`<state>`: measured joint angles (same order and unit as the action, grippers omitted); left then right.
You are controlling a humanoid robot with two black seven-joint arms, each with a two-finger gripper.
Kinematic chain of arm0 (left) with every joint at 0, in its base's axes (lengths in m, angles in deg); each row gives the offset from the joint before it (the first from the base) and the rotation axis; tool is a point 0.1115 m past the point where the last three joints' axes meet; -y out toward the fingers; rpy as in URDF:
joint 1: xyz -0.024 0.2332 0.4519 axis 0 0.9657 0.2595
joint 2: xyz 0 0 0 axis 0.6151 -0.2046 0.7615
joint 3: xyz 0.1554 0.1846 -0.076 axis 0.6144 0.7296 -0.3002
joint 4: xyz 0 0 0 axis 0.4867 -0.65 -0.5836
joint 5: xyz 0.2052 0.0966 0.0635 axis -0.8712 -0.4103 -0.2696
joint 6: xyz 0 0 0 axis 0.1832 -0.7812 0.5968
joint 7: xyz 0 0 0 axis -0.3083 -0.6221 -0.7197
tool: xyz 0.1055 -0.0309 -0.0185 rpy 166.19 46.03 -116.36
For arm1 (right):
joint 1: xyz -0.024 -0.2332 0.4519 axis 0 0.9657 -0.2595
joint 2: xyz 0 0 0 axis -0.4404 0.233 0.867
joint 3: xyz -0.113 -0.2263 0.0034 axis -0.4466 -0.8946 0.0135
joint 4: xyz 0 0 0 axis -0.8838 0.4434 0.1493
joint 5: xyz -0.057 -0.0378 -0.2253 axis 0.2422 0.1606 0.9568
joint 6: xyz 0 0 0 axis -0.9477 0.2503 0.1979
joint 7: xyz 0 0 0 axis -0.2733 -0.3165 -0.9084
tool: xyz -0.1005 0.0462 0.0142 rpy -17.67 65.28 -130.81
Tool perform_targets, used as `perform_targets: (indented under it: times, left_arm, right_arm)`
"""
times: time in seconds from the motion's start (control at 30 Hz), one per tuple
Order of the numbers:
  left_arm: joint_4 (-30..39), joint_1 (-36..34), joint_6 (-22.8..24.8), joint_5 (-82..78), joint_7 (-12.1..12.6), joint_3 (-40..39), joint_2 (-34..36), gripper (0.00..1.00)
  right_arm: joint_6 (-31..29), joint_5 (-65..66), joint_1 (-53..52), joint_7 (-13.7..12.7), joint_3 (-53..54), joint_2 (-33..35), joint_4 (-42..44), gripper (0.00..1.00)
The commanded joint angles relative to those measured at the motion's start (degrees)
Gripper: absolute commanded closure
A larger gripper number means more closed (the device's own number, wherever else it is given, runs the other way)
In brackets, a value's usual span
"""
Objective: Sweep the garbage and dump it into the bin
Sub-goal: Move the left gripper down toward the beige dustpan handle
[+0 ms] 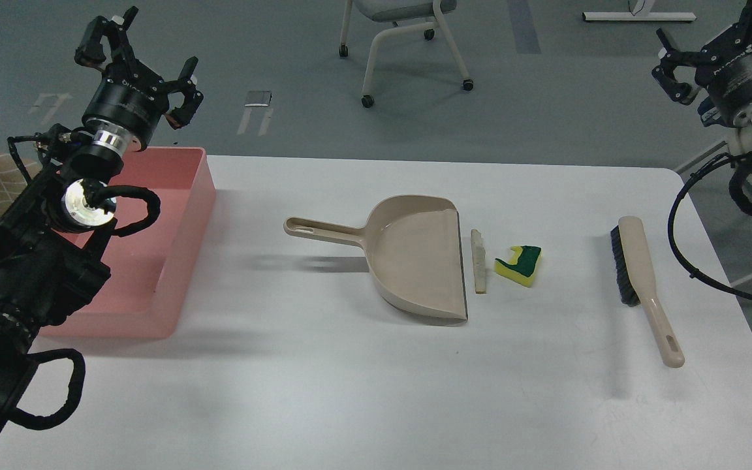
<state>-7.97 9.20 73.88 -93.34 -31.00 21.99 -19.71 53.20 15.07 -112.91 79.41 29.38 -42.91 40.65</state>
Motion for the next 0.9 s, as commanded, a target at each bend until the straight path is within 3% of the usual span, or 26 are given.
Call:
perform_targets:
  times: [0.0,0.13,0.27,0.33,0.6,0.7,0.87]
  left_arm:
    - [3.17,0.57,-0.05,-0.01,-0.07,0.26,0.33,0.02]
    - [11.95,6.44,-1.72,-0.01,0.19,0.26,0.94,0.02]
    - [28.54,17.76,-5.06,-0.01,0.02,0.17,5.06,0.02]
    - [33.56,22.51,-5.32,-0.10,-0.16,0.26,6.47,0.02]
    - [47.73,39.84,-6.29,-0.62,-0.16,-0.97,11.66,0.04]
    - [53.79,45.55,-7.60,-2.02,-0.16,-0.71,12.19,0.11]
    - [56.71,47.59,-13.50,-9.84,-0.16,0.87,10.70,0.13]
  right_arm:
    - [0.54,0.25,0.17,0.02,-0.23,-0.03,0.29,0.00]
    - [0.54,0.17,1.58,0.11,0.03,-0.03,-0.33,0.00]
    - [0.37,0.08,4.47,0.19,0.21,0.58,-2.69,0.00]
    - [0.37,0.08,6.75,0.19,0.38,1.10,-5.06,0.00]
    - [0.37,-0.01,14.94,0.19,3.90,1.64,-11.05,0.00]
    - [0.37,-0.01,16.34,0.28,5.12,2.16,-12.28,0.00]
    - [0.46,-0.01,17.84,0.28,7.77,2.16,-13.51,0.00]
